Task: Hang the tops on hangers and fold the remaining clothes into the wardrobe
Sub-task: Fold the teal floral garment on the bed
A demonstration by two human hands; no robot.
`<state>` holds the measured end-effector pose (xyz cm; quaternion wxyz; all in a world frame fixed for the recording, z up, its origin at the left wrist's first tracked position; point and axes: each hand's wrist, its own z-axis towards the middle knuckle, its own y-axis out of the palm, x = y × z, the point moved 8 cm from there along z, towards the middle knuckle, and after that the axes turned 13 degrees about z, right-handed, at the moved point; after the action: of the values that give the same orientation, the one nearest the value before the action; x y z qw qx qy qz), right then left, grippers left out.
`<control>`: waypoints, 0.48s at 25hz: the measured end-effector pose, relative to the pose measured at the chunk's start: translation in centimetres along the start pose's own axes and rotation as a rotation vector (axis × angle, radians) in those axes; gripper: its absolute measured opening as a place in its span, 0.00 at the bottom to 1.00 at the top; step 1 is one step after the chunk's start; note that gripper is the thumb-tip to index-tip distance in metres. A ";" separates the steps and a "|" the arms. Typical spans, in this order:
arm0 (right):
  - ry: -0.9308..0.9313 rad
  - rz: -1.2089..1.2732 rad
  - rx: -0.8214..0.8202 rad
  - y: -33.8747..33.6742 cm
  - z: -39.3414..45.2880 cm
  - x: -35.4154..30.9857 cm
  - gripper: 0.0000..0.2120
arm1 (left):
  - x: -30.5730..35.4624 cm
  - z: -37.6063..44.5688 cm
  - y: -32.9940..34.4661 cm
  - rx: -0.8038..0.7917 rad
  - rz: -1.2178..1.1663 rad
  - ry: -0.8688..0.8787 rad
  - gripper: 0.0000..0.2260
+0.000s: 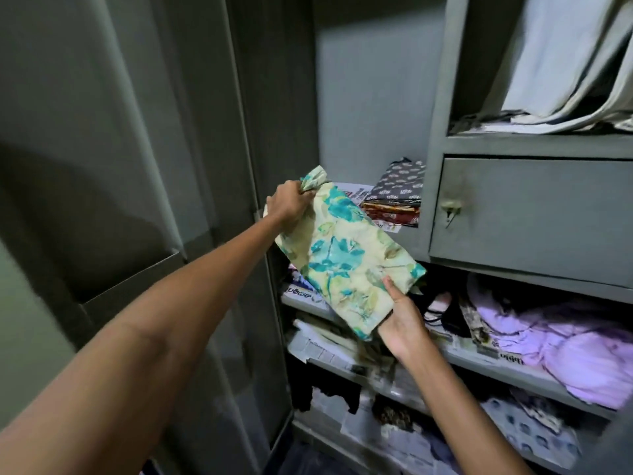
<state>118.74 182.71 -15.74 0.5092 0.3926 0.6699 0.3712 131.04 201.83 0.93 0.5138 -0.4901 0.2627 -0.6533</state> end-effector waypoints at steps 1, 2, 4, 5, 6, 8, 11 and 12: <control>0.006 0.029 -0.007 0.4 1.7 -0.3 0.15 | 0.9 2.3 1.1 0.004 -0.007 0.028 0.13; 0.012 0.052 -0.015 1.1 3.3 -0.6 0.14 | 1.8 4.3 1.8 0.007 -0.005 0.054 0.13; 0.013 0.089 -0.022 2.3 6.1 -1.1 0.14 | 3.4 8.2 2.8 0.015 0.008 0.108 0.14; 0.009 0.088 -0.040 3.1 7.5 -1.5 0.13 | 4.2 10.3 3.2 0.022 0.017 0.139 0.14; 0.010 0.075 -0.062 4.0 8.8 -1.8 0.12 | 4.9 12.2 3.5 0.027 0.031 0.170 0.15; -0.006 0.066 -0.093 5.9 11.2 -2.5 0.11 | 6.5 15.9 4.1 0.036 0.049 0.236 0.15; -0.081 0.122 -0.104 8.0 14.7 -3.6 0.12 | 8.9 21.1 5.6 0.024 0.055 0.322 0.15; -0.113 0.133 -0.099 8.4 16.1 -4.1 0.12 | 9.8 22.8 6.3 0.027 0.049 0.354 0.15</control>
<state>136.37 184.04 -9.86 0.5392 0.4307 0.5935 0.4141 154.52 194.26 7.96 0.4817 -0.3541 0.3522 -0.7201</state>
